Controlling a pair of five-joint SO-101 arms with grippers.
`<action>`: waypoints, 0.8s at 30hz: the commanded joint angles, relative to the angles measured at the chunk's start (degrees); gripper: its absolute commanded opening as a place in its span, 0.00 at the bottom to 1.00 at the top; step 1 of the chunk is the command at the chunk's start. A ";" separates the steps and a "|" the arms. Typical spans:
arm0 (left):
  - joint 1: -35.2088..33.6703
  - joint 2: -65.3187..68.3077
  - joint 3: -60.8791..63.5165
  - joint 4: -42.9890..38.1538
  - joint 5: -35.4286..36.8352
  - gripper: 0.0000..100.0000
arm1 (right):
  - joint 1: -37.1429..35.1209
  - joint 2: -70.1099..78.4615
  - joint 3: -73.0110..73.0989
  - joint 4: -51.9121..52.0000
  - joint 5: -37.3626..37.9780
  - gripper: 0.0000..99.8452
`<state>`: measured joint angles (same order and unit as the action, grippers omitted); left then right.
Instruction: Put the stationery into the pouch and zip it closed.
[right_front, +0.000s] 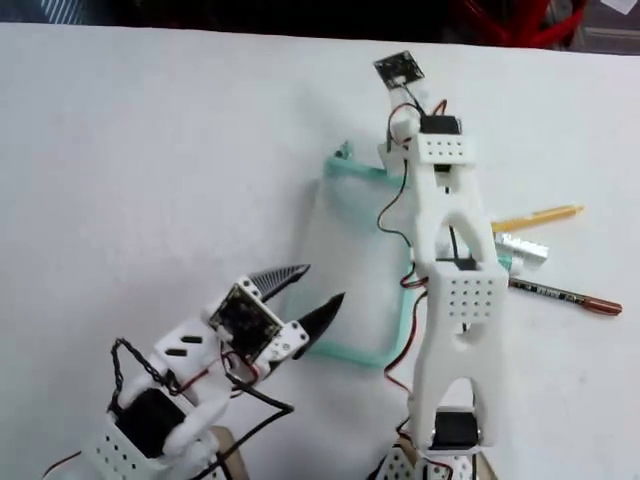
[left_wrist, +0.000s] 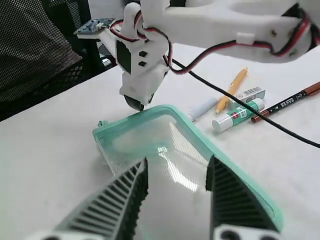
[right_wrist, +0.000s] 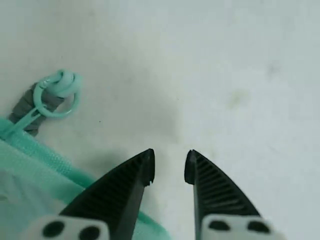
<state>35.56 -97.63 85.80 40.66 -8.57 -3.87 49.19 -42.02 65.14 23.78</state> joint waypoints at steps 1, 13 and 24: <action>-0.31 0.04 -0.35 -1.14 -1.05 0.20 | 0.31 -0.84 -10.20 8.40 1.49 0.19; -0.40 -0.04 -0.44 -0.88 -1.14 0.17 | -10.07 -0.40 -22.68 32.92 34.20 0.33; -0.40 -0.04 -0.44 -1.14 -1.23 0.17 | -7.96 6.46 -13.63 33.01 51.69 0.33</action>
<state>35.56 -97.63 85.80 40.66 -9.10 -13.10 54.46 -56.00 97.49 71.34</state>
